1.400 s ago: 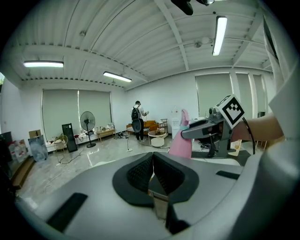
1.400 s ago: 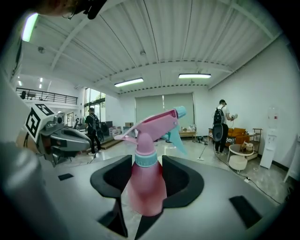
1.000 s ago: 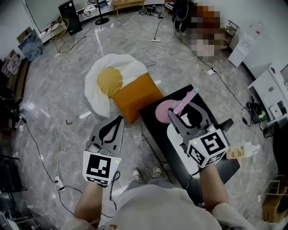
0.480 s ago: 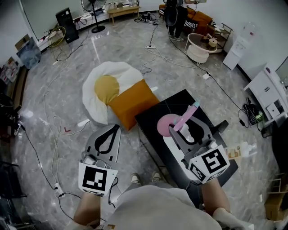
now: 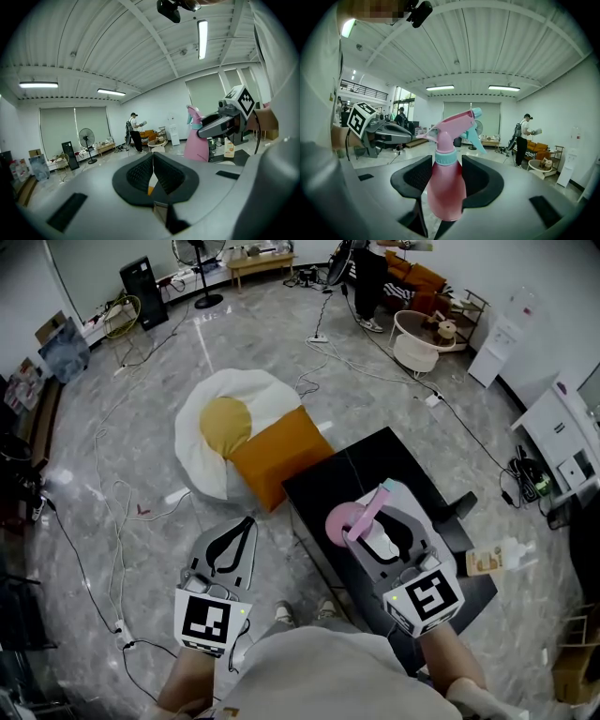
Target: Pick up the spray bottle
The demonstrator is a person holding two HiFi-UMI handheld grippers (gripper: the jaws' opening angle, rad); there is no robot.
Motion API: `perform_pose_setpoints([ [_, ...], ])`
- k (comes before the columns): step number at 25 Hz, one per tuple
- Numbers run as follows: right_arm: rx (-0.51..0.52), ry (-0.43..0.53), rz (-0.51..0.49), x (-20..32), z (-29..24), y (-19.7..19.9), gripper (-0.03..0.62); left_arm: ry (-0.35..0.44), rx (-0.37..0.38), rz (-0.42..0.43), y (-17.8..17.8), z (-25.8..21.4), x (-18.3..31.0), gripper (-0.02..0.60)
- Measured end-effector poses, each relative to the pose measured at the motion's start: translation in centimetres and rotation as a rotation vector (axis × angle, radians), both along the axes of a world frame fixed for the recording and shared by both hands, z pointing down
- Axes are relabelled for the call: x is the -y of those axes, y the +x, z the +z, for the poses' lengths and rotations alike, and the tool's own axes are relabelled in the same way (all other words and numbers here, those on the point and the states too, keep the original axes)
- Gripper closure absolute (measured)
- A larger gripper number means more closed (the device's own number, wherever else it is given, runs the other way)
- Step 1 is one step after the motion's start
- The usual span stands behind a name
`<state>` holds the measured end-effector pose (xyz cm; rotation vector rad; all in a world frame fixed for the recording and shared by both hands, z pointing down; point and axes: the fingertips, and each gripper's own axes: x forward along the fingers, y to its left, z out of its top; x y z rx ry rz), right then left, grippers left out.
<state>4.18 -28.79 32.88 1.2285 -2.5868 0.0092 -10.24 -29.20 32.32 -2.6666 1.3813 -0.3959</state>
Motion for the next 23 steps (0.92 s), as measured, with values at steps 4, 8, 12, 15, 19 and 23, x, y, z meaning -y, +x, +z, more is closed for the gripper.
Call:
perform_pose_setpoints([
  [4, -0.009, 0.002, -0.013, 0.1, 0.0, -0.4, 0.37, 0.002, -0.006, -0.007, -0.2, -0.3, -0.1, 0.561],
  [8, -0.016, 0.009, -0.014, 0.1, -0.1, -0.3, 0.37, -0.002, -0.004, -0.009, -0.4, -0.2, -0.8, 0.561],
  [12, -0.022, 0.02, -0.011, 0.0, -0.4, -0.3, 0.37, -0.012, -0.009, -0.015, -0.5, -0.3, -1.1, 0.561],
  [15, -0.006, 0.027, -0.021, -0.2, -0.7, -0.5, 0.37, -0.011, -0.033, -0.024, -0.5, -0.9, -1.3, 0.561],
  [19, 0.019, 0.031, -0.043, -0.5, -1.0, -0.9, 0.37, -0.004, -0.053, -0.031, -0.7, -1.6, -1.5, 0.561],
  [23, 0.016, 0.034, -0.05, -0.6, -1.0, -0.7, 0.37, -0.001, -0.038, -0.022, -0.7, -1.5, -1.6, 0.561],
])
